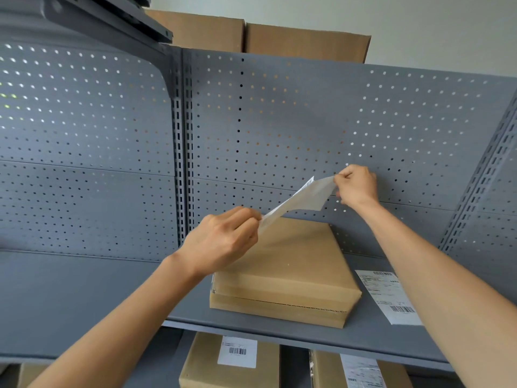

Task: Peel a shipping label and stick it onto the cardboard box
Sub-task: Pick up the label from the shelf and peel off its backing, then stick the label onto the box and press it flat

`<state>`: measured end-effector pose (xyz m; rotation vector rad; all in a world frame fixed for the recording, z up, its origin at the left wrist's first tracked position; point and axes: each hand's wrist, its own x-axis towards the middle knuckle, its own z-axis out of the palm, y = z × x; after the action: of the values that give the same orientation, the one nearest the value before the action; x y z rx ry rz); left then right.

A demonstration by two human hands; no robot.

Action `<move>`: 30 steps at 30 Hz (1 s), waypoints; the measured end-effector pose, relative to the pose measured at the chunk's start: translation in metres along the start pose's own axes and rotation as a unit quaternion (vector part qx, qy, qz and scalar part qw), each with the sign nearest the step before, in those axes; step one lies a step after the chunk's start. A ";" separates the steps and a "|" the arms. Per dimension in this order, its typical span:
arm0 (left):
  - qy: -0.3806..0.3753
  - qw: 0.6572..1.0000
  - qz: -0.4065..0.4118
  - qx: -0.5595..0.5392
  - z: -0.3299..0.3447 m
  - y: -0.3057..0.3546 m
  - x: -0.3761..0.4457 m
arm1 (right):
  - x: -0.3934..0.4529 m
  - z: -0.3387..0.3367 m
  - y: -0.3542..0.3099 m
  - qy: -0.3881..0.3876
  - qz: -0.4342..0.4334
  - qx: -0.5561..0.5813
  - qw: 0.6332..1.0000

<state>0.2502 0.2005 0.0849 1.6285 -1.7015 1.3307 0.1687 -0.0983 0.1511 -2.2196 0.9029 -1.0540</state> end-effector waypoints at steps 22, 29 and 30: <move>-0.021 0.995 -0.097 -0.026 -0.008 -0.023 0.014 | 0.003 -0.071 0.038 0.027 0.074 -0.002 0.997; -0.018 0.982 -0.179 -0.058 -0.017 -0.023 0.026 | -0.002 -0.080 0.034 -0.013 0.059 0.032 0.998; -0.012 0.981 -0.188 -0.054 -0.020 -0.027 0.028 | -0.004 -0.081 0.029 -0.023 0.052 0.035 0.998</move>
<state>0.2630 0.2073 0.1259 1.7960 -1.3630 1.0208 0.0918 -0.1272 0.1751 -2.1081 0.9358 -0.9683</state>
